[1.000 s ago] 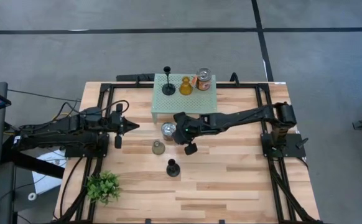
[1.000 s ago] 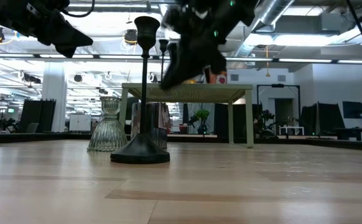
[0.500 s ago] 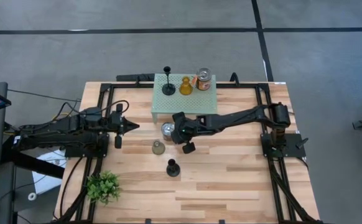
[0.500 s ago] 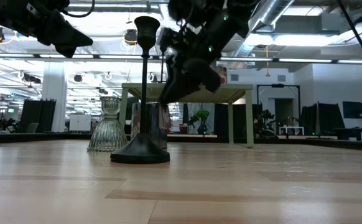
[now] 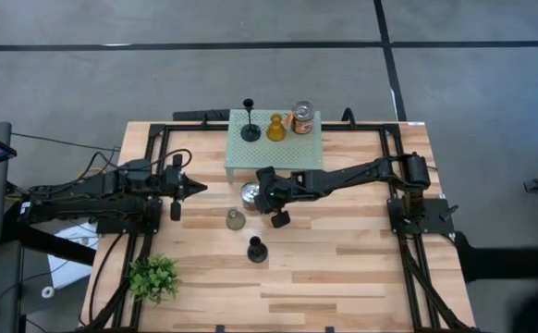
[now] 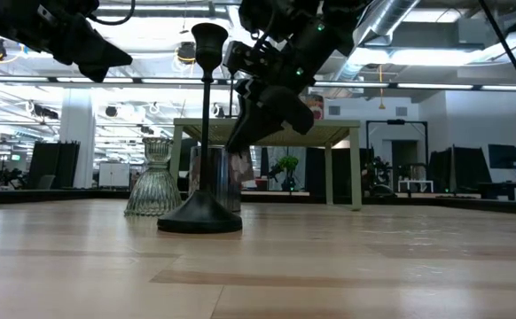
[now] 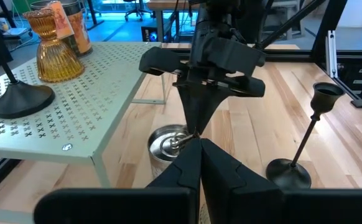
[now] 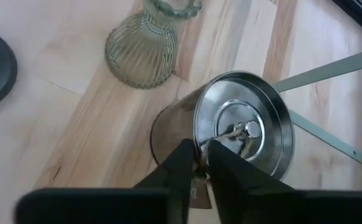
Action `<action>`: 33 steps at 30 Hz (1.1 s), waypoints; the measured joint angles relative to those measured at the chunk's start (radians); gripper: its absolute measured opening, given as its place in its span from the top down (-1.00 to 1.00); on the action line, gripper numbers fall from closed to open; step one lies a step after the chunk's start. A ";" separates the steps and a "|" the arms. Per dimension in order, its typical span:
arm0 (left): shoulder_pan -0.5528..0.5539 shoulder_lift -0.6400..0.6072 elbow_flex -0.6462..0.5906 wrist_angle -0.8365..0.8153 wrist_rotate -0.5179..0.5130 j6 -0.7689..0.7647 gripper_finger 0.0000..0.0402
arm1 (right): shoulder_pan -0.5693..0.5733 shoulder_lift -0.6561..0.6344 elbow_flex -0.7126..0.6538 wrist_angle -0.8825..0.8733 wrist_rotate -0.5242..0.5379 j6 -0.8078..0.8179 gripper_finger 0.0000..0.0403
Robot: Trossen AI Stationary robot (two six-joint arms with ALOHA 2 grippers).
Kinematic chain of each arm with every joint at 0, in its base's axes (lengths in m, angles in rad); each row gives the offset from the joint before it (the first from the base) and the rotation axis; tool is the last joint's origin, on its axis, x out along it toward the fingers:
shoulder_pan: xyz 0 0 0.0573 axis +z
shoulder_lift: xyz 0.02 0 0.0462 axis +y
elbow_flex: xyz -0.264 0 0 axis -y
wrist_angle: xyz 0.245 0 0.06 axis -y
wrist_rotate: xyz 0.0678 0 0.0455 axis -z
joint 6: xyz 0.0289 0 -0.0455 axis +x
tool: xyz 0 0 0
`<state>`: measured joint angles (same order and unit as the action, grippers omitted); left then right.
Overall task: Pick & Place candle stick holders
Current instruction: Put the scented candle on the shelf aligned with the other scented candle
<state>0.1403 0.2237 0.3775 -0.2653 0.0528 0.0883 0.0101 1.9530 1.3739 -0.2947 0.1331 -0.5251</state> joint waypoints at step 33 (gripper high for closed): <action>0.000 0.000 0.000 -0.002 0.000 0.000 0.96 | 0.070 -0.208 0.026 -0.194 0.140 0.082 1.00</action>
<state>0.1405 0.2234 0.3775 -0.2676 0.0528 0.0883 0.0798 1.7453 1.3998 -0.4888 0.2726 -0.4426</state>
